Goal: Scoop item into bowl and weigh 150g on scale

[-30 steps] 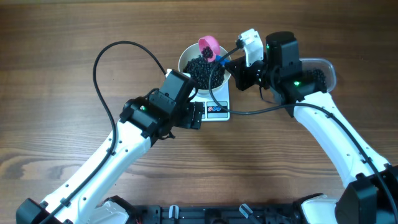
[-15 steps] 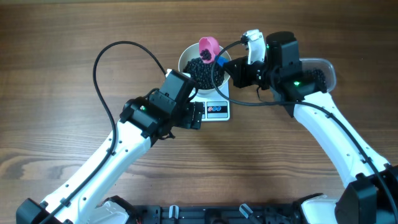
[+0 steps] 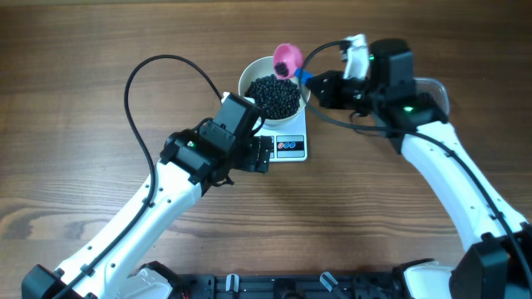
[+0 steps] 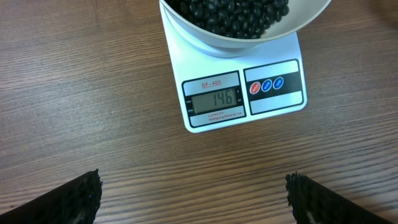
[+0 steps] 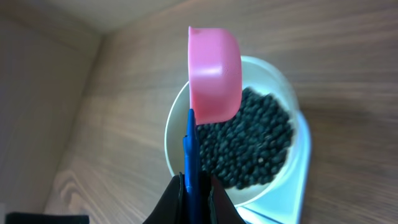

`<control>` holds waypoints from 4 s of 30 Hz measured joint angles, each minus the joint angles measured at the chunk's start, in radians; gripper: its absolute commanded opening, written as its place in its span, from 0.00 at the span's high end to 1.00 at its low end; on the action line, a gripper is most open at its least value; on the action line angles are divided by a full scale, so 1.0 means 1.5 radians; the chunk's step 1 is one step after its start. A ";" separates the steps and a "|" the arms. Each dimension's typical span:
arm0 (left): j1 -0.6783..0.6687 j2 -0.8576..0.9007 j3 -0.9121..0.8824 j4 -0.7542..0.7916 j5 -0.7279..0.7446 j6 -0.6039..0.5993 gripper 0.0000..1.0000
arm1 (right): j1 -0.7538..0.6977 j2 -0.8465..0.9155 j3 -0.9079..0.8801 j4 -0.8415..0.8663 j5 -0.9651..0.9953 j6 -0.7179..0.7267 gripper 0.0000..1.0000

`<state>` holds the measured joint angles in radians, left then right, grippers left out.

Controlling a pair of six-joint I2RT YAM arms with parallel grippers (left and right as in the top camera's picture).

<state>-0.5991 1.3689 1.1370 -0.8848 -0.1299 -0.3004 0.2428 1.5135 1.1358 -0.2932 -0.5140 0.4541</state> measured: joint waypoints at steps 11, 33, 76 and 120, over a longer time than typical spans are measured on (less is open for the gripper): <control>0.000 0.000 0.000 0.000 0.000 0.000 0.00 | -0.060 -0.037 0.000 -0.002 -0.022 0.011 0.96; 0.000 0.000 0.000 0.000 0.000 0.000 0.00 | 0.002 -0.035 0.000 -0.050 -0.031 -0.253 0.96; 0.000 0.000 0.000 0.000 0.000 0.000 0.00 | 0.033 0.000 0.000 -0.055 0.024 -0.305 0.96; 0.000 0.000 0.000 0.000 0.000 0.000 0.00 | 0.034 0.001 0.000 -0.049 0.001 -0.317 0.96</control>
<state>-0.5991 1.3689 1.1370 -0.8848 -0.1299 -0.3004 0.2939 1.5150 1.1358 -0.3660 -0.5129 -0.0219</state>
